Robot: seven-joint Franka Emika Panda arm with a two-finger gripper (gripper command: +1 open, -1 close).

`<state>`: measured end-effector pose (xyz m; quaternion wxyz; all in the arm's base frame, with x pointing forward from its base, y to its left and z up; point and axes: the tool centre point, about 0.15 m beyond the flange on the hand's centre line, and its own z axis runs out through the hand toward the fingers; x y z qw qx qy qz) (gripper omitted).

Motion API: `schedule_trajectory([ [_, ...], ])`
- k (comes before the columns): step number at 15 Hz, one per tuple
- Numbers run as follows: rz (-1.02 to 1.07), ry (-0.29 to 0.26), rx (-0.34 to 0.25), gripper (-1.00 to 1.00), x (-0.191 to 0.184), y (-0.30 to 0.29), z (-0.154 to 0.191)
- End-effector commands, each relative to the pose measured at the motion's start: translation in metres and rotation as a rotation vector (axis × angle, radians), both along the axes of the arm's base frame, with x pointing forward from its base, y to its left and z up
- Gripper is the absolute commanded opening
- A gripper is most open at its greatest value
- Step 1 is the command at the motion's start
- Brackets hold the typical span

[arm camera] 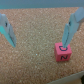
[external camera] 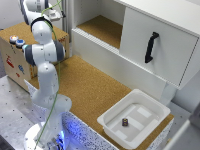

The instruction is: Move the red light switch to turn off the red light

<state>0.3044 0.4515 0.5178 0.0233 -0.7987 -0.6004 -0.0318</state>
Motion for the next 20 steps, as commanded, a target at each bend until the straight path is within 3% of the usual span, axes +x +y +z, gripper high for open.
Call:
schedule_trajectory([
  [1, -0.011, 0.002, 0.032, 1.0, -0.007, -0.006, -0.003],
  [3, -0.011, 0.002, 0.032, 1.0, -0.007, -0.006, -0.003],
  [4, -0.005, -0.007, -0.002, 1.0, -0.004, 0.003, 0.003],
  [9, 0.045, -0.074, -0.03, 1.0, -0.072, 0.057, 0.043],
  [14, 0.193, -0.058, -0.094, 1.0, -0.128, 0.107, 0.039],
  [17, 0.243, -0.056, -0.092, 1.0, -0.142, 0.135, 0.041],
  [18, 0.265, -0.065, -0.11, -1.0, -0.145, 0.144, 0.042],
  [20, 0.307, -0.074, -0.153, -1.0, -0.146, 0.155, 0.041],
])
